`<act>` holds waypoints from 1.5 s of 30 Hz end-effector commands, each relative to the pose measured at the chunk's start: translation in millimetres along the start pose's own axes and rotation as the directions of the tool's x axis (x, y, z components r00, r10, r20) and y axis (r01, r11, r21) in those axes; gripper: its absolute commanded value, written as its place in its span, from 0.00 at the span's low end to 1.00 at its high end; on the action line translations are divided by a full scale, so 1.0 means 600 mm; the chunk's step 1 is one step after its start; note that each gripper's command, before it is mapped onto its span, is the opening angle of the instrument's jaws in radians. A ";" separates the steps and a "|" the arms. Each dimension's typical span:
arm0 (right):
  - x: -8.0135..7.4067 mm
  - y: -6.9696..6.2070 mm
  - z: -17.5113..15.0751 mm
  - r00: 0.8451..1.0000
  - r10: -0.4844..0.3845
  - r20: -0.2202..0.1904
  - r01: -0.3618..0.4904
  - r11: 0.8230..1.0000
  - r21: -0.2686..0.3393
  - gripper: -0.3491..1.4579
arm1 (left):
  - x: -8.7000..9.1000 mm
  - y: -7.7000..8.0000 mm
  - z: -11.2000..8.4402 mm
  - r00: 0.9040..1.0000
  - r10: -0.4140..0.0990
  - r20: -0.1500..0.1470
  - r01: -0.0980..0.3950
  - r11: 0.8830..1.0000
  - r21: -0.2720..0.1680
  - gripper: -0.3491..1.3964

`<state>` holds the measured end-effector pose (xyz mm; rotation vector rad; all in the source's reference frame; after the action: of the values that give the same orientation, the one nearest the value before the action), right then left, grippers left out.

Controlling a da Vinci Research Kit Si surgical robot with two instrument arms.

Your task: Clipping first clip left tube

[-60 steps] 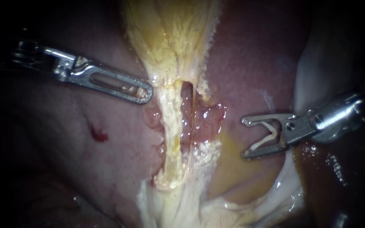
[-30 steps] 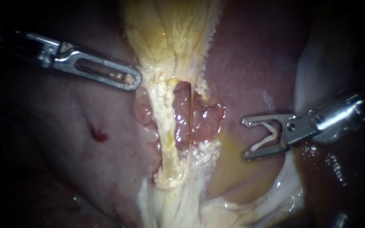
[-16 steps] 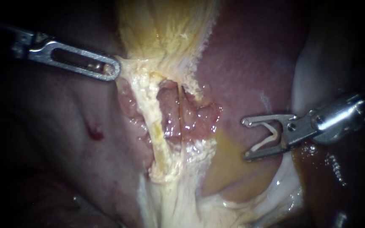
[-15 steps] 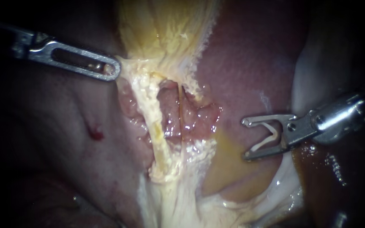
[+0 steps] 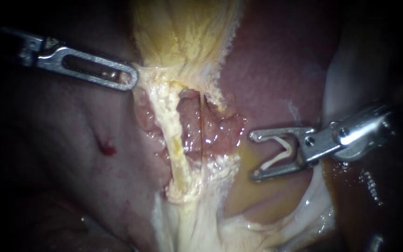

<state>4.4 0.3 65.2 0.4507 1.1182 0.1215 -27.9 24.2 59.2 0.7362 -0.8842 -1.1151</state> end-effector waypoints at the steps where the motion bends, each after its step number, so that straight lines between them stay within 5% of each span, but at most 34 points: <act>1: 0.0002 0.0001 0.0005 1.000 0.009 -0.011 -0.009 1.000 0.004 0.47 | 0.0000 0.0000 0.0001 1.000 0.000 -0.002 0.000 1.000 0.001 0.00; 13: 0.0025 0.0008 0.0054 0.990 0.094 -0.107 -0.089 0.995 0.052 0.47 | 0.0000 -0.0001 0.0006 1.000 0.000 -0.002 0.000 1.000 0.002 0.00; 21: 0.0021 0.0010 0.0101 0.980 0.159 -0.121 -0.148 0.984 0.100 0.47 | 0.0000 -0.0001 0.0009 1.000 0.000 -0.002 0.000 1.000 0.001 0.00; 27: 0.0007 0.0011 0.0138 0.975 0.185 -0.121 -0.170 0.978 0.124 0.47 | 0.0000 -0.0001 0.0008 1.000 0.000 -0.002 0.000 1.000 0.001 0.00; 45: -0.0053 0.0069 0.0180 0.965 0.227 -0.128 -0.211 0.970 0.124 0.47 | 0.0000 -0.0002 0.0008 1.000 -0.001 -0.002 0.001 1.000 0.001 0.00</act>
<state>13.1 -0.1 73.4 0.6718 1.2151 0.2926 -28.4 24.1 59.3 0.7379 -0.8829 -1.1148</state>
